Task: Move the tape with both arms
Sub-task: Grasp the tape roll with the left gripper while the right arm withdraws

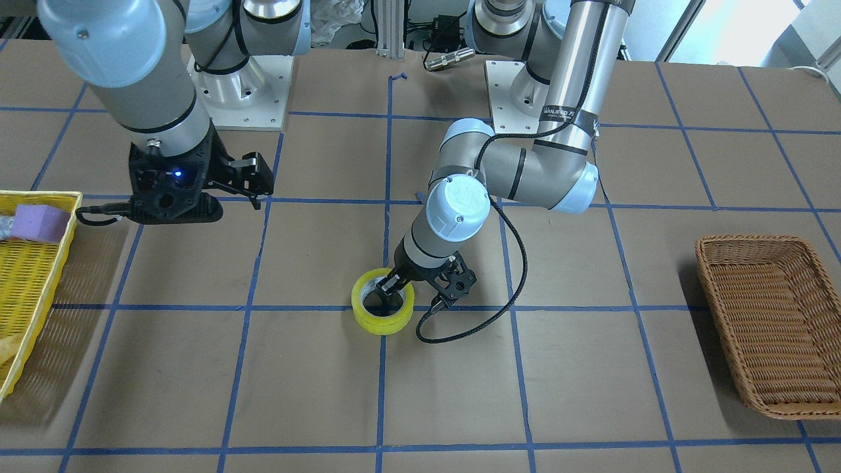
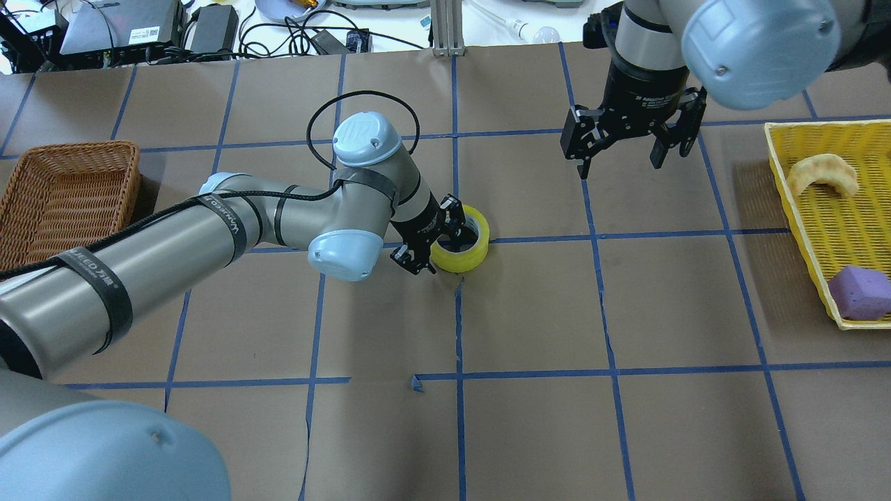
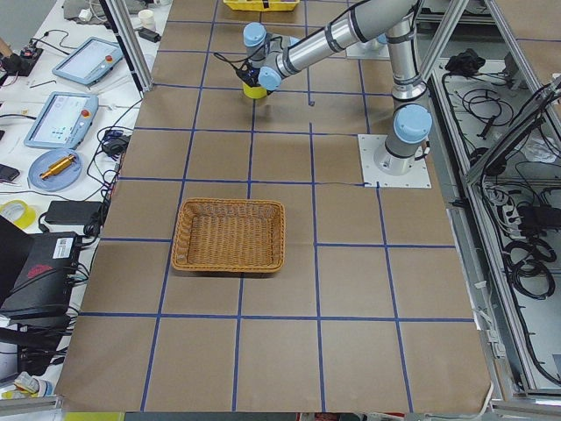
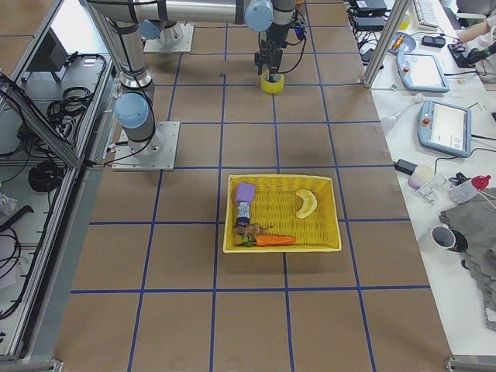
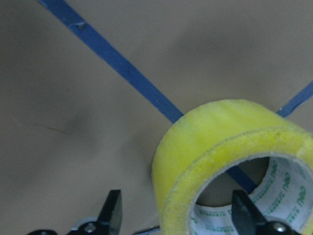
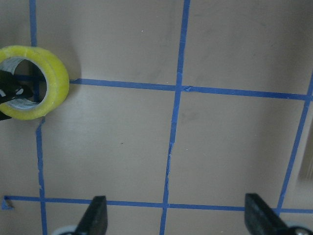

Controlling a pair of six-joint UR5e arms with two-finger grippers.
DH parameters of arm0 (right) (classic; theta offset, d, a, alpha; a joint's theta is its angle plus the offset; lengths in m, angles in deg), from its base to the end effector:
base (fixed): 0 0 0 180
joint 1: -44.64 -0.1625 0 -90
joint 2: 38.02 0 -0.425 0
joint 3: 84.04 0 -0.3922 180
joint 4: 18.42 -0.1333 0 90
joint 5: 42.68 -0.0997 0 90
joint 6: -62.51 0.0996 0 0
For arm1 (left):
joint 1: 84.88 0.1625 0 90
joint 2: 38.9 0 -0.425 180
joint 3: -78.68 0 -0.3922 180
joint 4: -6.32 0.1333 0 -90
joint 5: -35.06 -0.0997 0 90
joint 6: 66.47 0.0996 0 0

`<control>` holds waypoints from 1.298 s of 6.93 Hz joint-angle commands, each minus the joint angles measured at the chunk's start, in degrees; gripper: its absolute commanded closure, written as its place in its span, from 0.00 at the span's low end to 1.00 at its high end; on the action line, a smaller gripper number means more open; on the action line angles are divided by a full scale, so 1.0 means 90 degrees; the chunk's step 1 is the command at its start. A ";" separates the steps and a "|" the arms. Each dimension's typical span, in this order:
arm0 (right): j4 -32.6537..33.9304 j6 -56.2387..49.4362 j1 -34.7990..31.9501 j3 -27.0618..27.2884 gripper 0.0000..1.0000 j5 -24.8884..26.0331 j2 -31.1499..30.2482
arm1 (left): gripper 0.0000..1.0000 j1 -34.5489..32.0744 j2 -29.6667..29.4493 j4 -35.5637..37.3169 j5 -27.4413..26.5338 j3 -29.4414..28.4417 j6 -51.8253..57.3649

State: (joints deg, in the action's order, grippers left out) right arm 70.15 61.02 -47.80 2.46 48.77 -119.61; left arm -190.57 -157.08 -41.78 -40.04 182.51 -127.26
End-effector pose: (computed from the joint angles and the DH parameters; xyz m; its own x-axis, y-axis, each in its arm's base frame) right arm 0.1537 -0.5350 0.4394 -0.9972 -0.0712 0.0223 -0.0683 0.9915 0.1110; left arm -0.3130 -0.5266 0.1782 -0.6901 -0.7130 0.1238 -0.6802 0.6975 0.2254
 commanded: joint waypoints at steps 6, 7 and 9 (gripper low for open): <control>-0.0008 0.0147 0.0349 -0.0012 0.00 0.0044 -0.0201 | 1.00 0.1894 0.0463 -0.2412 -0.0929 -0.1732 0.4757; -0.0037 0.0147 0.0359 -0.0002 0.00 0.0063 -0.0202 | 1.00 0.2412 0.0649 -0.2893 -0.1774 -0.1800 0.6155; 0.0031 0.0147 0.0368 -0.0002 0.00 0.0063 -0.0202 | 1.00 0.3651 0.0826 -0.3014 -0.2775 -0.1830 0.8988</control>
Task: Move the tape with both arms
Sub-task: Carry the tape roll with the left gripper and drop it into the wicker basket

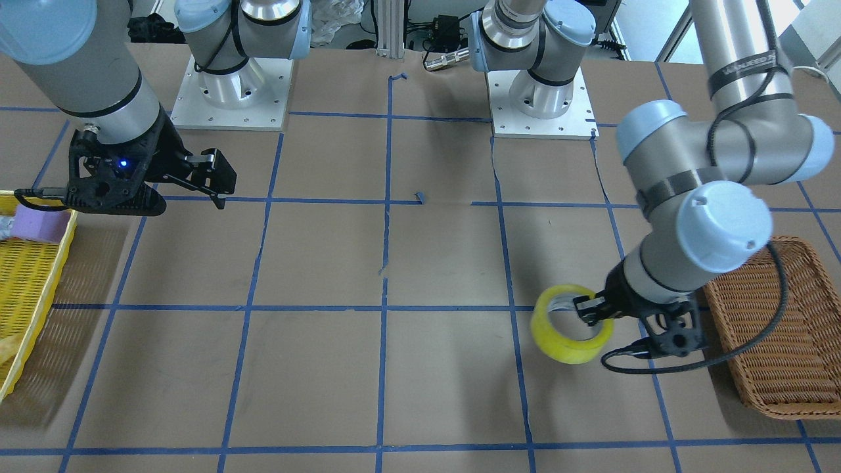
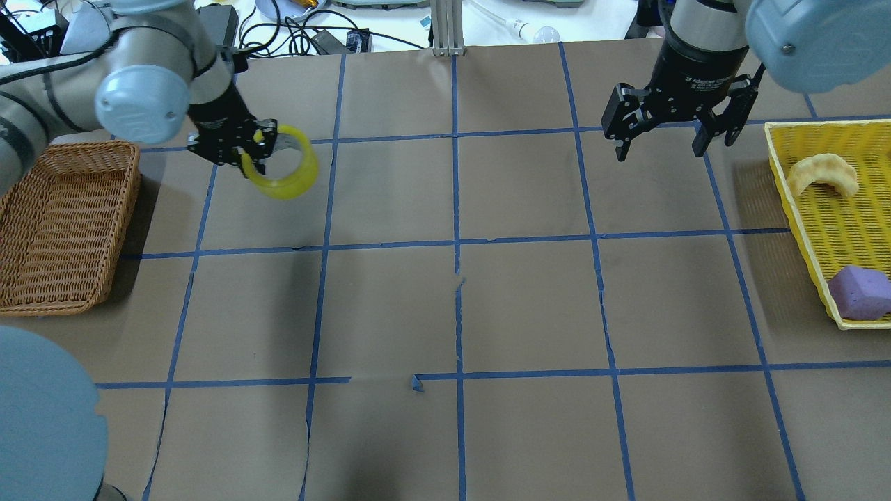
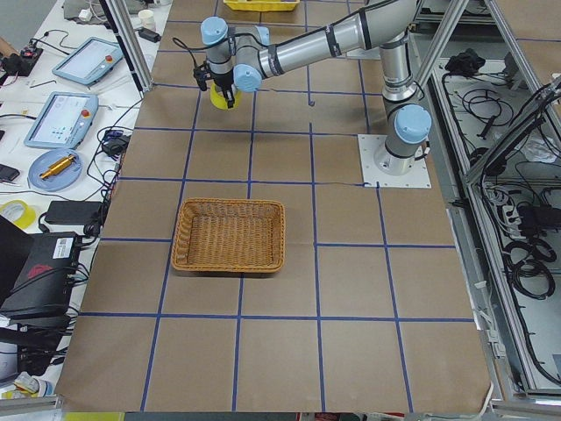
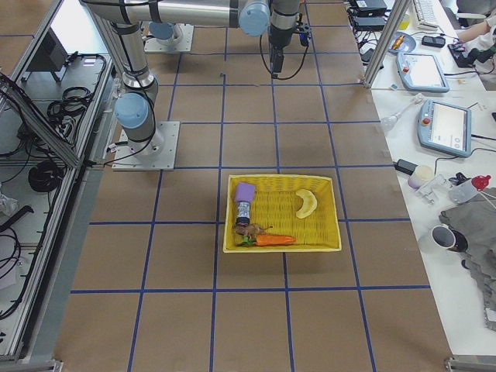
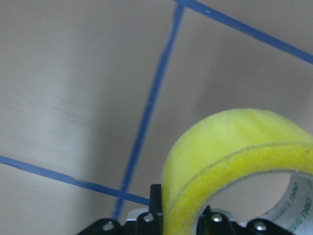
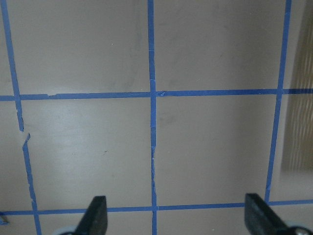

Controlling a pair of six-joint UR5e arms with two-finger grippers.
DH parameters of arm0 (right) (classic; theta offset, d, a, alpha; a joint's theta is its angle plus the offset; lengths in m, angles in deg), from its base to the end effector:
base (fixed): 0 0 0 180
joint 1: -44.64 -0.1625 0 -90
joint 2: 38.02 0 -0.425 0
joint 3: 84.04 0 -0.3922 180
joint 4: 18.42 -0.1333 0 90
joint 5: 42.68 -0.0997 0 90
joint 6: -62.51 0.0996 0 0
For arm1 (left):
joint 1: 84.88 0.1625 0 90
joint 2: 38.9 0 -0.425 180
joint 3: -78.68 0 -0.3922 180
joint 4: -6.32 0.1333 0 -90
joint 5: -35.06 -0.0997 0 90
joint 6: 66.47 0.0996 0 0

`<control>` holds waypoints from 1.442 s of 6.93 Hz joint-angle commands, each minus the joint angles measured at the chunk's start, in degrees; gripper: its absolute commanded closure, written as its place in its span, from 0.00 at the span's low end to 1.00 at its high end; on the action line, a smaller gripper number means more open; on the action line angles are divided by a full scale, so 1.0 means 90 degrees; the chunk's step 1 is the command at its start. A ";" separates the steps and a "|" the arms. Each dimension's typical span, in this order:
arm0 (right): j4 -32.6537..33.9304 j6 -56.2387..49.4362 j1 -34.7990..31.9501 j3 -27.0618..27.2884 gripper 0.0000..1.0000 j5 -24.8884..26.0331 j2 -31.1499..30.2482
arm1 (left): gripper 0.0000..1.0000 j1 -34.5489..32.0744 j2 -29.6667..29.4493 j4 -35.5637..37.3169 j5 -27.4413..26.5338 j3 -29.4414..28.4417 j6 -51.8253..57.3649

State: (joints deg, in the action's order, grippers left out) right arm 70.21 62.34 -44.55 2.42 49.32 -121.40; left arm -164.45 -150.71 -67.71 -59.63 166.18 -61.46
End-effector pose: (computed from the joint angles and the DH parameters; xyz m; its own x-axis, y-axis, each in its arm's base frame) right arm 0.1223 -0.5341 0.4566 -0.9994 0.0085 0.0346 0.0111 0.9969 0.0777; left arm -0.0105 -0.6342 0.3225 -0.9931 -0.0893 -0.0762 -0.0944 0.9934 0.0652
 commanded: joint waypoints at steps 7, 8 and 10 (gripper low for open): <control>-0.0074 -0.0019 -0.0002 0.0012 0.00 0.0003 -0.0003 | 1.00 0.3205 -0.0876 0.0813 -0.1023 -0.0414 0.4668; 0.0033 -0.0078 0.0008 0.0012 0.00 -0.0007 0.0026 | 0.67 0.3216 -0.0926 0.0881 -0.1031 -0.0473 0.4727; 0.0024 -0.0098 0.0018 0.0012 0.00 -0.0036 0.0016 | 0.00 0.3206 -0.0820 0.0872 -0.1089 -0.0464 0.4845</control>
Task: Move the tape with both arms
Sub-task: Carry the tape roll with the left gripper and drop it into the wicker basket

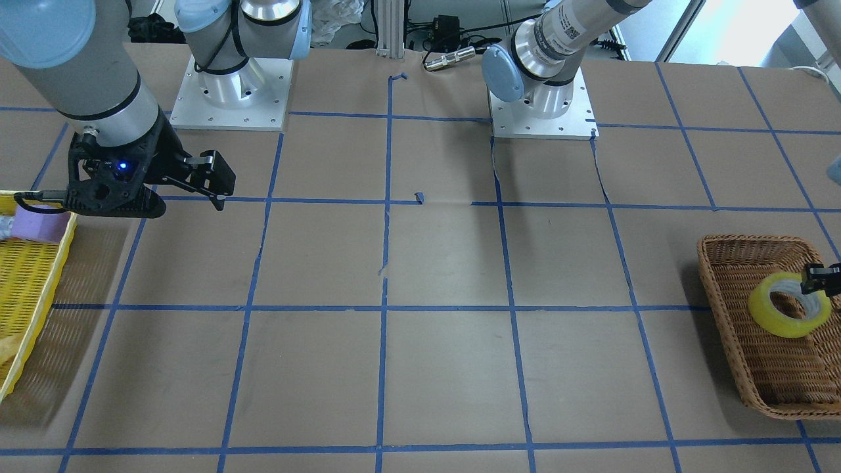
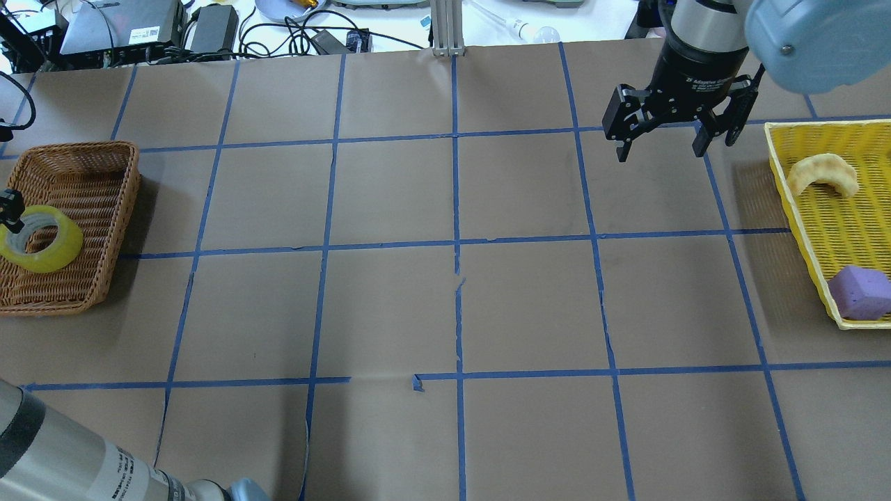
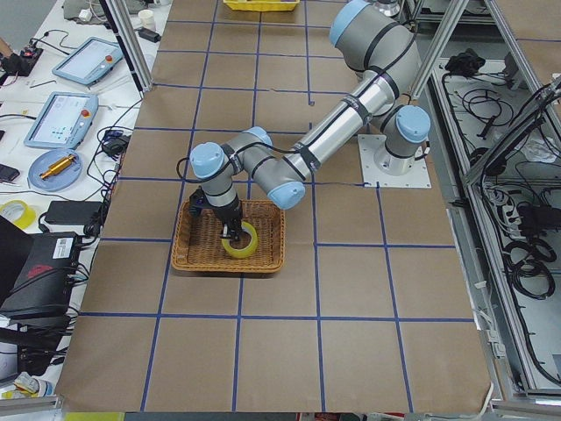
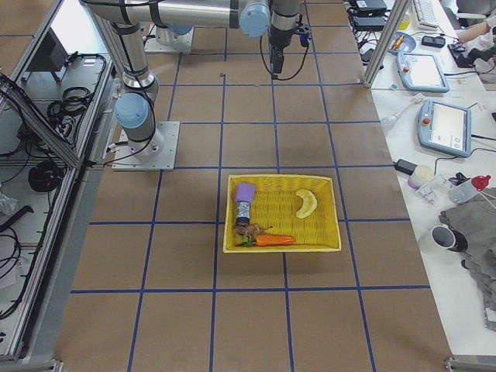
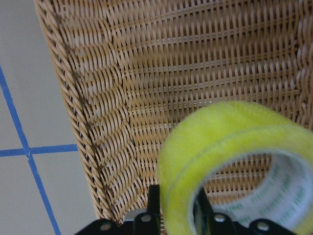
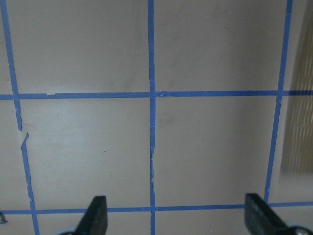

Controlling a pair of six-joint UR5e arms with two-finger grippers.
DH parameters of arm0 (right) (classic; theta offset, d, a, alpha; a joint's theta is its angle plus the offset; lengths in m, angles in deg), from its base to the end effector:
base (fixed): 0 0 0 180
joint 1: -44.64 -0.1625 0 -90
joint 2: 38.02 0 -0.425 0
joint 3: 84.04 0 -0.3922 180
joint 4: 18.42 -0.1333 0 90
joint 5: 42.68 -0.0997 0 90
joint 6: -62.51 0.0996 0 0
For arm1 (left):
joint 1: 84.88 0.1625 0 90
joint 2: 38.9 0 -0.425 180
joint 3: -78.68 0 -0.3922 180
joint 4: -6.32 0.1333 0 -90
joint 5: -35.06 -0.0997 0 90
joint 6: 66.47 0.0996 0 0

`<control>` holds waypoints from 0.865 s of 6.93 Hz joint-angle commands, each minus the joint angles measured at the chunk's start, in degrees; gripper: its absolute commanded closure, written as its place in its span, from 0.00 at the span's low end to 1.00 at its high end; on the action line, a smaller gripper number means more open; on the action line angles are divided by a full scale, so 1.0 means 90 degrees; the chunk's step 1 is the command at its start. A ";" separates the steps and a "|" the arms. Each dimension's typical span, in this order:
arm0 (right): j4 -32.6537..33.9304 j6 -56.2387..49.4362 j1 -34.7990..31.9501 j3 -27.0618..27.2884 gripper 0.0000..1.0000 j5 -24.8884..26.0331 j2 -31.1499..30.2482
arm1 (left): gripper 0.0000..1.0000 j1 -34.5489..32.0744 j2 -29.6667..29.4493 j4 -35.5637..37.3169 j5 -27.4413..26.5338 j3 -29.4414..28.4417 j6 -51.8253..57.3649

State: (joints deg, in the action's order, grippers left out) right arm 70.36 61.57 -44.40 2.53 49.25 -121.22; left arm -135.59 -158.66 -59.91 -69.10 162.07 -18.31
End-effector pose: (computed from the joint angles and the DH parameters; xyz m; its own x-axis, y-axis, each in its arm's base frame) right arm 0.1210 -0.5354 0.4543 -0.9995 -0.0023 0.0323 0.0003 0.9967 0.0806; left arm 0.3414 -0.5893 0.2818 -0.9712 0.1656 -0.1712 0.1354 0.9752 0.1750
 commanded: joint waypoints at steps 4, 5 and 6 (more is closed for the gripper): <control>-0.0050 0.0076 0.0001 -0.0029 0.00 -0.0048 -0.0071 | 0.00 -0.1548 0.1632 -0.1160 0.0069 0.0051 -0.0580; 0.0027 0.0085 0.0010 -0.0019 0.00 -0.0009 -0.0043 | 0.00 -0.1998 0.2168 -0.1765 0.0428 0.0052 -0.1465; -0.0088 0.0008 0.0011 0.0019 0.00 0.0001 -0.0004 | 0.00 -0.2505 0.2599 -0.2497 0.0557 0.0013 -0.2750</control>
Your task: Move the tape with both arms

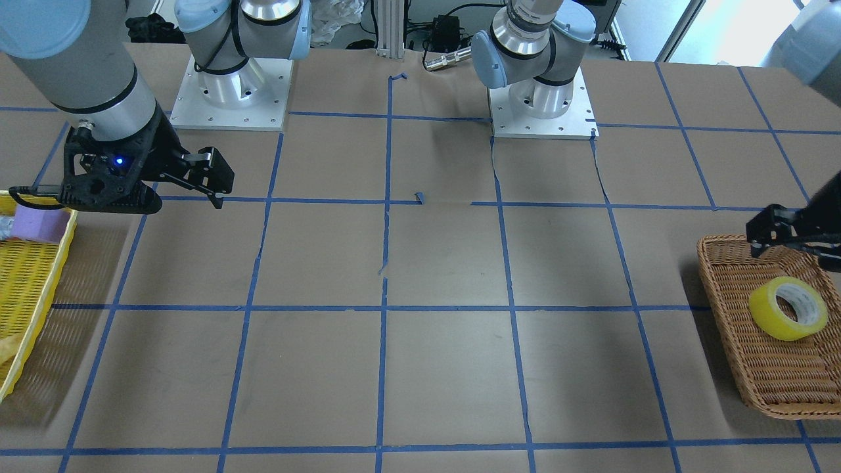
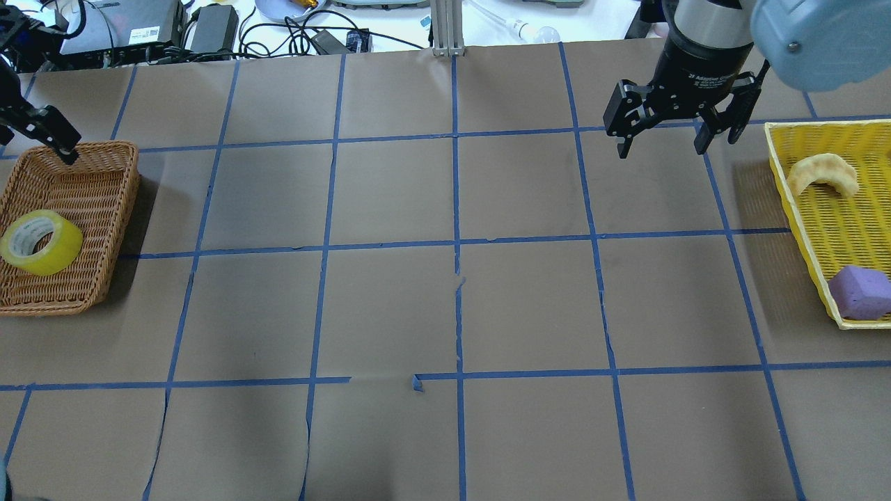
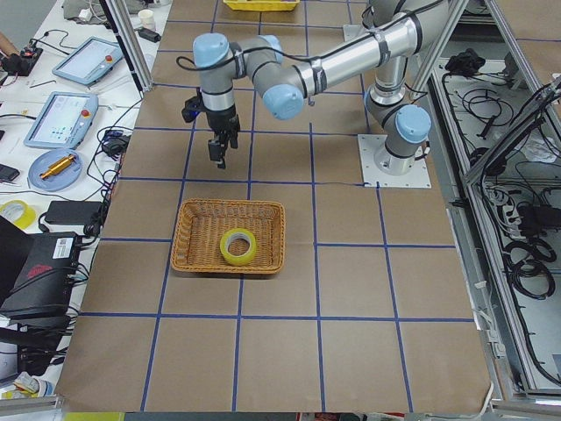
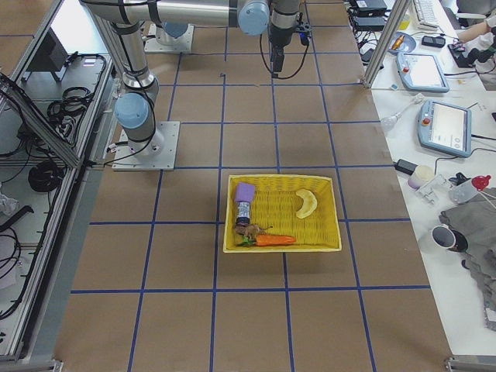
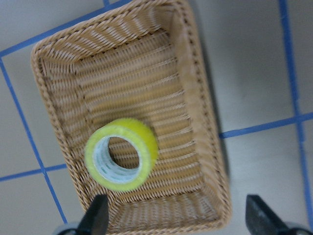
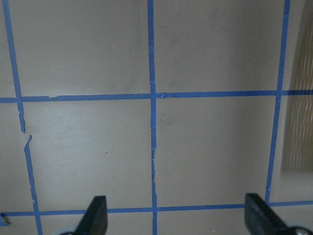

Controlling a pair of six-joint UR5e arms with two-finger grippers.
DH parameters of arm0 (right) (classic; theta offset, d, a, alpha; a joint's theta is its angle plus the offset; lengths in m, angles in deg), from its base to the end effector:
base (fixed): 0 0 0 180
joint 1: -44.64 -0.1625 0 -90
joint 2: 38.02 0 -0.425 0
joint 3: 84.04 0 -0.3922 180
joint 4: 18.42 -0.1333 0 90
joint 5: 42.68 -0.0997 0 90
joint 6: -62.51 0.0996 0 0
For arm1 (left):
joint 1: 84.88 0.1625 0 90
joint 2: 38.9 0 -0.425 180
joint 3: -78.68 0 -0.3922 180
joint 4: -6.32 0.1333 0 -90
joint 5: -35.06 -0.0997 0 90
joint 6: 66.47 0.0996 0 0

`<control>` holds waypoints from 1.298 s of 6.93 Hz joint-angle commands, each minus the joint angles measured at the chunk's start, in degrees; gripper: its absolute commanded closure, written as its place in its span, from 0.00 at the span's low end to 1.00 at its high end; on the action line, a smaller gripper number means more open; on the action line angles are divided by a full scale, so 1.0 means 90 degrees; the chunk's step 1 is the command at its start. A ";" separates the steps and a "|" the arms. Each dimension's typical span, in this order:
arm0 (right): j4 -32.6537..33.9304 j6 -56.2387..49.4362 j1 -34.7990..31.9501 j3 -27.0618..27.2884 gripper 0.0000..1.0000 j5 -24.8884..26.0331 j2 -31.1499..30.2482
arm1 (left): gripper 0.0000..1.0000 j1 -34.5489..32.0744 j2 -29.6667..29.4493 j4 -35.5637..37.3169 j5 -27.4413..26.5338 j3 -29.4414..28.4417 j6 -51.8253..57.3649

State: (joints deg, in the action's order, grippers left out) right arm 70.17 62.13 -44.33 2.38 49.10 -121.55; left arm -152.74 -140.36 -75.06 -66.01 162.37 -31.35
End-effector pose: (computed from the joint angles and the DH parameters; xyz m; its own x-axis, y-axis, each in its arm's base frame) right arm 0.1206 -0.5338 0.4583 -0.9995 0.0090 0.0305 0.0113 0.9971 0.0752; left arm 0.1130 -0.5807 0.4523 -0.9564 0.2206 -0.1916 0.2127 0.9752 0.0608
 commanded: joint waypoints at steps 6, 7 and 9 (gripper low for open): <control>-0.0322 -0.0055 0.0012 -0.0043 0.00 -0.0100 -0.0591 | 0.00 -0.3212 0.1079 -0.0939 0.0459 0.0076 -0.4674; -0.0293 0.0022 0.0003 -0.0052 0.00 -0.0081 -0.0601 | 0.00 -0.3154 0.1078 -0.0929 0.0536 0.0067 -0.4664; -0.0293 0.0023 0.0002 -0.0033 0.00 -0.0081 -0.0650 | 0.00 -0.2833 0.0971 -0.0919 0.1463 -0.0021 -0.4616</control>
State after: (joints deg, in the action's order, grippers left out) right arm 67.50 62.26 -44.29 1.97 48.28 -127.20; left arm -179.92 -131.13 -83.40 -56.19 162.56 -73.18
